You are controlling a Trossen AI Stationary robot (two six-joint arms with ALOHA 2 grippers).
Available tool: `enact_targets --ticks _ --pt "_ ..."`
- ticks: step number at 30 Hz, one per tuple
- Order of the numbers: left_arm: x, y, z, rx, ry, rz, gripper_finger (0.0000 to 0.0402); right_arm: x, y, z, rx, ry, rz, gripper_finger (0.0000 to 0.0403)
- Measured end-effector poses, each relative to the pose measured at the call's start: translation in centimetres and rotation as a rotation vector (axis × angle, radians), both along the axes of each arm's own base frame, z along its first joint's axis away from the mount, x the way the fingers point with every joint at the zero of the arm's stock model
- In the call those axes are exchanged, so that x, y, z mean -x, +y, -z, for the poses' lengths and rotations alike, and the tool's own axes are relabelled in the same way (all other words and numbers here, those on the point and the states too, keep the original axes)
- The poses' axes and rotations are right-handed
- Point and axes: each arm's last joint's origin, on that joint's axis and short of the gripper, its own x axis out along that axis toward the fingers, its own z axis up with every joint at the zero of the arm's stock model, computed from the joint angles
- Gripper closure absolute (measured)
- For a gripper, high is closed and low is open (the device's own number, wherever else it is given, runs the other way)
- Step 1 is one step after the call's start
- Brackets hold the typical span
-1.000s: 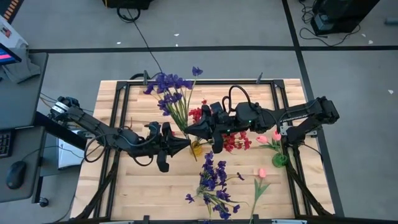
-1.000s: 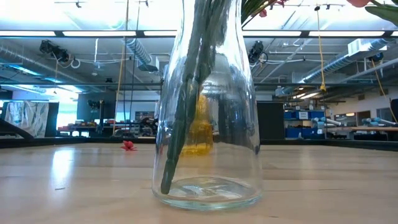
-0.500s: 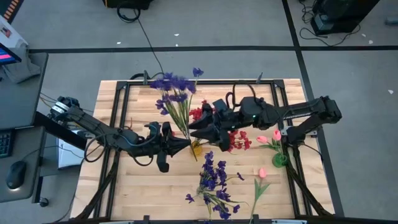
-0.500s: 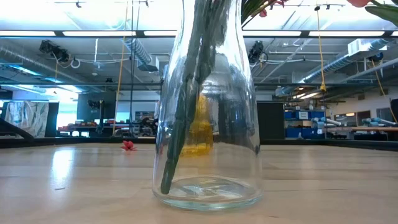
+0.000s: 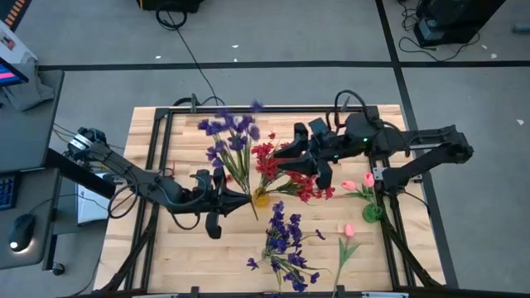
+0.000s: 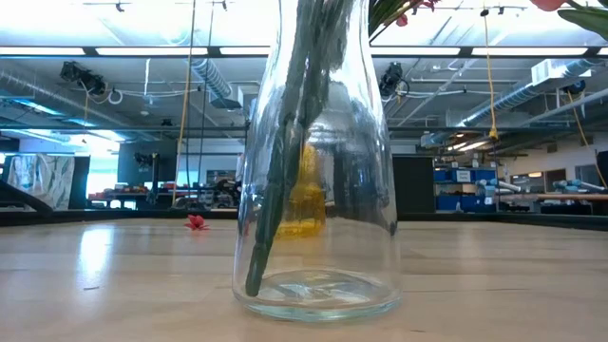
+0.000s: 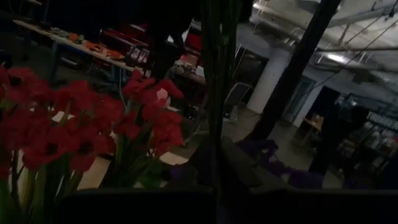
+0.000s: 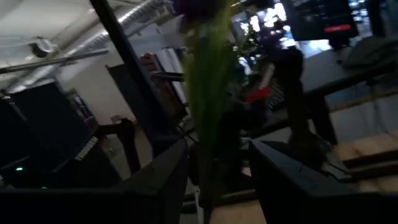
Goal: Sort flowers into vase by color
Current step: Put the purple flower into the transparent vase
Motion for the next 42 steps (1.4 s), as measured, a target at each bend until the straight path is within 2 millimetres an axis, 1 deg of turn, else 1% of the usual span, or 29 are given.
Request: enact_targets --ticks 7,12,17,22,26,31,35,39,42 --pt "1.4 -1.6 0.8 -0.044 0.095 -0.089 0.0396 2.0 -0.3 -0.7 0.027 0.024 0.057 0.0226" --pt "2.7 -3.2 0.8 -0.075 0.106 -0.119 0.0396 2.4 -0.4 -0.8 0.027 0.033 0.067 0.0226" --pt "4.0 -4.8 1.3 -0.175 0.121 -0.061 0.0396 2.3 -0.4 -0.7 0.028 0.046 0.066 0.0226" --pt "5.0 -5.8 3.1 -0.266 0.14 0.04 0.0396 2.3 -0.4 -0.5 0.023 0.07 0.065 0.0226" --pt "5.3 -5.6 5.0 -0.229 0.089 0.068 0.0396 2.3 -0.4 -0.4 0.017 0.082 0.066 0.0226" --pt "6.3 -4.5 7.2 -0.156 -0.048 0.062 0.0396 2.3 -0.5 -0.3 -0.006 0.091 0.074 0.0226" --pt "6.8 -3.7 9.0 -0.139 -0.079 0.061 0.0396 2.3 -0.6 -0.3 -0.024 0.094 0.097 0.0226" --pt "6.2 -3.8 10.0 -0.148 -0.072 0.102 0.0396 2.2 -0.9 -0.3 -0.031 0.097 0.11 0.0226" --pt "5.0 -4.1 10.6 -0.173 -0.075 0.149 0.0396 2.2 -1.1 -0.3 -0.035 0.099 0.12 0.0226"
